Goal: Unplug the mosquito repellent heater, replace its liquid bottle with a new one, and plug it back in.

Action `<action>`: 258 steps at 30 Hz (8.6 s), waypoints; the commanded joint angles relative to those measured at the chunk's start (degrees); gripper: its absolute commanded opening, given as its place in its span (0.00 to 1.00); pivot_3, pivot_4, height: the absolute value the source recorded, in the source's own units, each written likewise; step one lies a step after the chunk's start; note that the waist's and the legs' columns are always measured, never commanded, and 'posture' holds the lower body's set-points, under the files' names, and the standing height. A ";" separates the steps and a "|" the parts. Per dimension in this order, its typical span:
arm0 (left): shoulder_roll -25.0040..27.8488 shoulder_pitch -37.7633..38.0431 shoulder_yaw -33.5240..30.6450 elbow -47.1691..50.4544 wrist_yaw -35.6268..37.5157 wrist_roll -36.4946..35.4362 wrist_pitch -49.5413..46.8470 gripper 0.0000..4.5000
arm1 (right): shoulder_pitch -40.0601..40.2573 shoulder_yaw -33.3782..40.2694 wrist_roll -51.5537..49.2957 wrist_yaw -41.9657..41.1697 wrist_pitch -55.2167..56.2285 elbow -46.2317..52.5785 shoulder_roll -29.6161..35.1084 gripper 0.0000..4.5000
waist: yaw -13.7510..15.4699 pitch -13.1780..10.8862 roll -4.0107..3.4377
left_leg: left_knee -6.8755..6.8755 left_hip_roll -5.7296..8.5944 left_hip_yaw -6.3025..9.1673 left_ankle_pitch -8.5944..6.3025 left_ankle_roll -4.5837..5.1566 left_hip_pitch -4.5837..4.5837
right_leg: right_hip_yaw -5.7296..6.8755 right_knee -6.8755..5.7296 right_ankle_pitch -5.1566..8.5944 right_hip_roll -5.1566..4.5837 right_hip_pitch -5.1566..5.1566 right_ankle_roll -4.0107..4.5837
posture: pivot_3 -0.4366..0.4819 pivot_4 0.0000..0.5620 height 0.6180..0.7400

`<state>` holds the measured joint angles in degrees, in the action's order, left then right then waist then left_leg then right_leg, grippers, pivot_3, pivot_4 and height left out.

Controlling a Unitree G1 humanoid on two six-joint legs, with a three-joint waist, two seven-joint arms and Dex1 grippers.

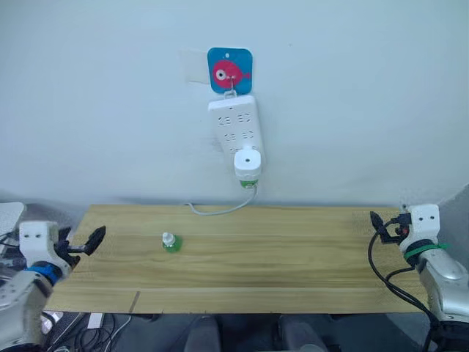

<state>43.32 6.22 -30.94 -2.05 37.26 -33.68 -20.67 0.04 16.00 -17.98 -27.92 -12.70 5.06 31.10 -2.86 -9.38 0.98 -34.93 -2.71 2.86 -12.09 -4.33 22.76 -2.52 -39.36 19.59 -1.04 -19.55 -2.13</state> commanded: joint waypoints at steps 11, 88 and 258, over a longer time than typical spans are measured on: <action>0.07 -26.35 16.03 9.93 2.56 -5.50 -13.86 0.68 | -11.16 -9.92 -22.16 -1.28 -23.89 35.91 1.47 1.00 | 0.80 -2.35 -0.01 | -0.03 0.02 0.07 0.00 0.01 0.15 | 0.14 0.23 0.01 0.08 -0.06 0.00 | 0.40 0.41 1.00; -16.15 -55.74 29.95 -22.10 30.73 11.33 -0.66 0.30 | -33.03 -25.24 -13.30 32.88 -49.05 36.45 -21.62 1.00 | -2.30 -4.77 0.14 | -1.12 0.04 0.24 -0.07 0.21 2.05 | 0.19 -0.66 0.05 0.15 -1.88 -0.14 | 0.31 0.51 1.00; -21.72 -50.09 32.15 -3.39 -23.27 -65.45 -50.08 1.00 | -47.29 -20.72 -93.36 2.22 -76.67 -21.96 30.46 0.66 | -2.08 -6.17 -0.05 | -2.04 0.07 0.06 -0.50 0.99 2.45 | 0.13 -0.62 0.19 0.13 -1.82 -0.21 | 0.32 0.45 1.00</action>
<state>19.92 -42.89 3.90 -9.06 10.86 -102.17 -70.79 -47.13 -6.17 -109.21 -24.89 -89.20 -16.29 60.05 -4.94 -15.56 0.93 -36.95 -2.64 2.91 -12.58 -3.35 25.22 -2.41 -39.97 19.78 -0.90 -21.38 -2.34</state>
